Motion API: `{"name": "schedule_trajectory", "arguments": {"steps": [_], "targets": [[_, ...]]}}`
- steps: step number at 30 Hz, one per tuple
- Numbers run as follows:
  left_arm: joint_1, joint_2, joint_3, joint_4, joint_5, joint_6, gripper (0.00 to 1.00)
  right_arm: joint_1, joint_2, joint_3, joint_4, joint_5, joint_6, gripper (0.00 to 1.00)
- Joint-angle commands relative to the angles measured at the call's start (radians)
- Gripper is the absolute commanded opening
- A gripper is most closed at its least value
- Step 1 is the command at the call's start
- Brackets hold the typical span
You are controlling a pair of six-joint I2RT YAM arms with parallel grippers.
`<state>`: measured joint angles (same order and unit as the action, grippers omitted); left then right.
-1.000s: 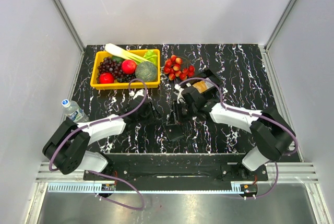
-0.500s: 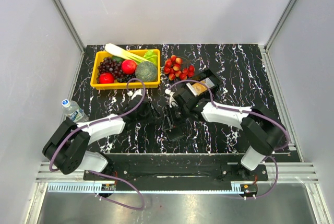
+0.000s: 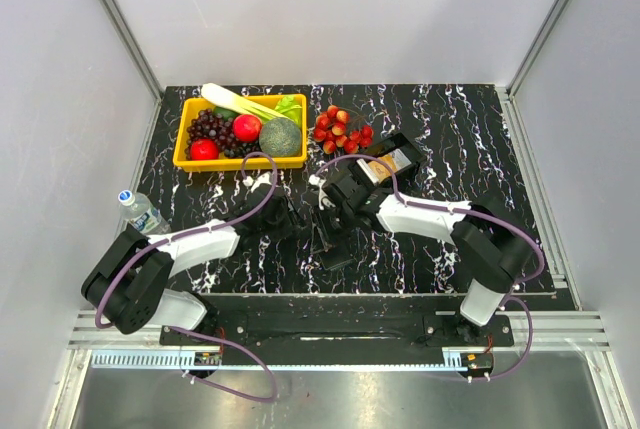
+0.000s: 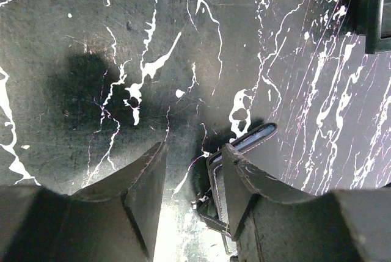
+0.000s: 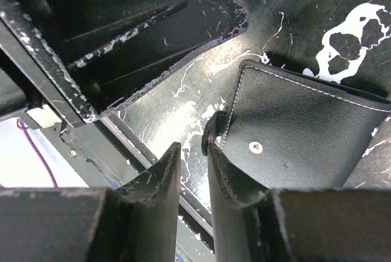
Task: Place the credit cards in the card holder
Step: Close the card holder at the center of the board.
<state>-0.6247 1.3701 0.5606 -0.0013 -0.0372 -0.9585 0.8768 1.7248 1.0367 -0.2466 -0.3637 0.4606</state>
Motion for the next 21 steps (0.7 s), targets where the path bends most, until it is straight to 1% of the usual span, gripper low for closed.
{"name": "schedule_trajectory", "arguments": {"steps": [1, 3, 5, 7, 9, 11, 12, 13, 17, 21], "targets": [[0.008, -0.005, -0.013, 0.049, 0.014, -0.005, 0.45, 0.022, 0.005, 0.048, -0.028, 0.046, -0.025, 0.3], [0.006, -0.005, -0.016, 0.053, 0.017, -0.008, 0.45, 0.024, 0.007, 0.052, -0.037, 0.054, -0.028, 0.3], [0.008, -0.005, -0.016, 0.055, 0.019, -0.006, 0.45, 0.024, 0.009, 0.052, -0.037, 0.065, -0.025, 0.25], [0.008, -0.005, -0.018, 0.06, 0.023, -0.008, 0.45, 0.025, 0.009, 0.054, -0.037, 0.069, -0.028, 0.23], [0.008, -0.005, -0.019, 0.061, 0.025, -0.005, 0.45, 0.025, 0.002, 0.054, -0.037, 0.084, -0.022, 0.16], [0.008, -0.006, -0.022, 0.064, 0.026, -0.005, 0.45, 0.027, -0.008, 0.054, -0.037, 0.095, -0.02, 0.12], [0.008, -0.006, -0.021, 0.066, 0.028, -0.002, 0.45, 0.025, -0.016, 0.054, -0.037, 0.101, -0.022, 0.07], [0.008, -0.006, -0.021, 0.066, 0.03, 0.0, 0.45, 0.025, -0.024, 0.052, -0.036, 0.114, -0.017, 0.05], [0.008, -0.008, -0.022, 0.066, 0.031, 0.001, 0.44, 0.024, -0.059, 0.034, -0.036, 0.173, -0.008, 0.0], [0.008, -0.009, -0.015, 0.066, 0.033, 0.024, 0.44, 0.024, -0.076, 0.011, -0.045, 0.236, 0.016, 0.0]]}}
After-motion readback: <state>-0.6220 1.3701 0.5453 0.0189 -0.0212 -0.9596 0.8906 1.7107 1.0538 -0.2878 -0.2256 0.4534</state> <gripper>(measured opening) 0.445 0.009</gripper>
